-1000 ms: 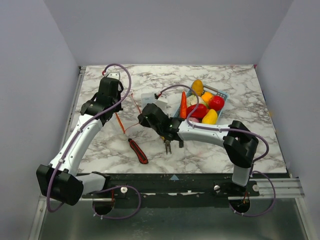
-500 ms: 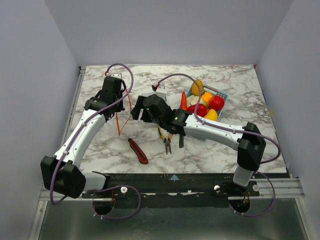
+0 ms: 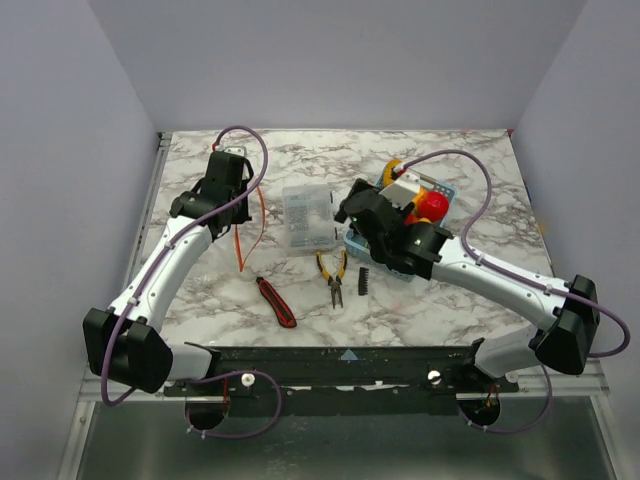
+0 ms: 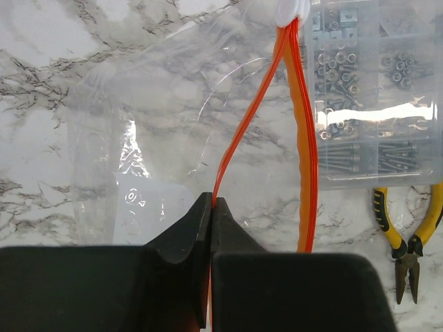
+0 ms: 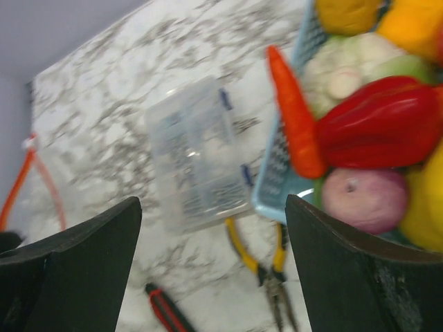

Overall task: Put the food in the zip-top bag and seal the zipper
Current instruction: Pick up the fake fruit from the bin, then place the fake fruit in the zipper food storage bag, then pick up the fake vegetable from the bin.

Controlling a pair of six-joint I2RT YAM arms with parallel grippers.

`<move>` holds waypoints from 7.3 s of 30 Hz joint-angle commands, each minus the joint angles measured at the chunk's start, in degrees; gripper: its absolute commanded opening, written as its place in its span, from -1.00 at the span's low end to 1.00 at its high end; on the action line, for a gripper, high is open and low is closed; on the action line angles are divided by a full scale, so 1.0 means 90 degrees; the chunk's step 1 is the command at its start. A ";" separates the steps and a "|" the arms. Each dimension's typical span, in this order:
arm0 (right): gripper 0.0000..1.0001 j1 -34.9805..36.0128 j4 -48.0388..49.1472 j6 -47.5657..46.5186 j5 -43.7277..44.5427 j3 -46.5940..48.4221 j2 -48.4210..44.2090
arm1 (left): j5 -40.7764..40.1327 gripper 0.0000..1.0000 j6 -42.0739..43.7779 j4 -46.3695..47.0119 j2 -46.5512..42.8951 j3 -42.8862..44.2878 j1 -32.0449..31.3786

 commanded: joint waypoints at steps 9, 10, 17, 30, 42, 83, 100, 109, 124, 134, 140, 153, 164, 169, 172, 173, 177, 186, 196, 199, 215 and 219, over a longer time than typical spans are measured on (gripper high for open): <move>0.73 -0.1352 -0.3124 0.0863 0.1304 -0.0337 -0.0226 | 0.0430 -1.00 -0.0033 -0.0103 0.0178 0.0277 0.0010; 0.72 -0.1408 -0.3119 0.0854 0.1300 -0.0415 -0.0244 | 0.0444 -1.00 -0.0033 -0.0099 0.0180 0.0279 0.0014; 0.78 -0.1779 -0.3067 0.0789 0.1171 -0.0808 -0.0161 | 0.0477 -1.00 -0.0023 -0.0100 0.0199 0.0284 0.0015; 0.88 -0.1972 -0.2187 0.0411 0.0753 -0.1296 0.0362 | 0.0494 -1.00 -0.0016 -0.0106 0.0163 0.0250 0.0005; 0.81 -0.2023 -0.2013 0.0512 0.1005 -0.1440 0.0883 | 0.0530 -1.00 -0.0010 -0.0094 0.0169 0.0250 0.0006; -0.80 -0.1864 0.4686 0.0550 -0.7443 -0.2306 -0.0095 | 0.0823 -1.00 -0.0016 -0.0060 0.0121 0.0192 0.0006; -0.75 -0.0810 0.6905 0.3112 -0.7406 -0.1193 0.2390 | 0.0962 -1.00 -0.0033 -0.0030 0.0076 0.0182 0.0006; -0.73 -0.0794 0.6504 0.4173 -0.6593 -0.0884 0.2901 | 0.1011 -1.00 -0.0060 0.0020 -0.0003 0.0154 0.0005; 0.26 -0.0602 0.5377 0.3382 -0.6167 -0.0422 0.3026 | 0.1021 -1.00 -0.0072 0.0055 -0.0098 0.0132 0.0006; 0.74 -0.0503 0.4606 0.2555 -0.5786 -0.0194 0.2625 | 0.1022 -1.00 -0.0071 0.0048 -0.0121 0.0132 0.0011; 0.72 -0.0483 0.4360 0.1975 -0.5546 -0.0224 0.2287 | 0.1040 -1.00 -0.0067 0.0048 -0.0133 0.0118 0.0008; 0.71 -0.0488 0.1790 -0.0866 -0.3094 -0.0201 0.0653 | 0.1116 -1.00 -0.0067 0.0057 -0.0144 0.0110 0.0008; 1.00 -0.0951 -0.0328 -0.1662 0.0155 -0.0427 -0.0333 | 0.1178 -1.00 -0.0082 0.0072 -0.0133 0.0098 0.0006; 1.00 -0.1576 -0.0362 -0.2174 0.0006 -0.0496 -0.0380 | 0.1159 -1.00 -0.0082 0.0067 -0.0128 0.0094 0.0006; 0.99 -0.1850 -0.0257 -0.2473 -0.0181 -0.0540 -0.0249 | 0.1148 -1.00 -0.0082 0.0075 -0.0124 0.0099 0.0006; 0.99 -0.2003 -0.0196 -0.2584 -0.0330 -0.0573 -0.0197 | 0.1157 -1.00 -0.0082 0.0077 -0.0120 0.0095 0.0006; 1.00 -0.2391 0.0214 -0.3025 -0.0913 -0.0651 0.0076 | 0.1149 -1.00 -0.0082 0.0072 -0.0095 0.0098 0.0004; 1.00 -0.2608 0.0244 -0.3304 -0.1149 -0.0418 0.1228 | 0.1169 -1.00 -0.0082 0.0067 -0.0068 0.0107 0.0006; 0.97 -0.2617 0.0295 -0.3052 -0.1173 -0.0503 0.1606 | 0.1226 -1.00 -0.0082 0.0067 -0.0058 0.0122 0.0006; 0.72 -0.2617 0.0292 -0.3013 -0.1310 -0.0554 0.1416 | 0.1235 -1.00 -0.0086 0.0068 -0.0055 0.0128 0.0006; -0.81 -0.2617 0.0307 -0.2911 -0.1861 -0.0468 0.0345 | 0.1265 -1.00 -0.0097 0.0067 -0.0045 0.0138 0.0006; -0.94 -0.2611 0.0485 -0.2692 -0.2461 -0.0488 0.0009 | 0.1294 -1.00 -0.0101 0.0067 -0.0045 0.0142 0.0006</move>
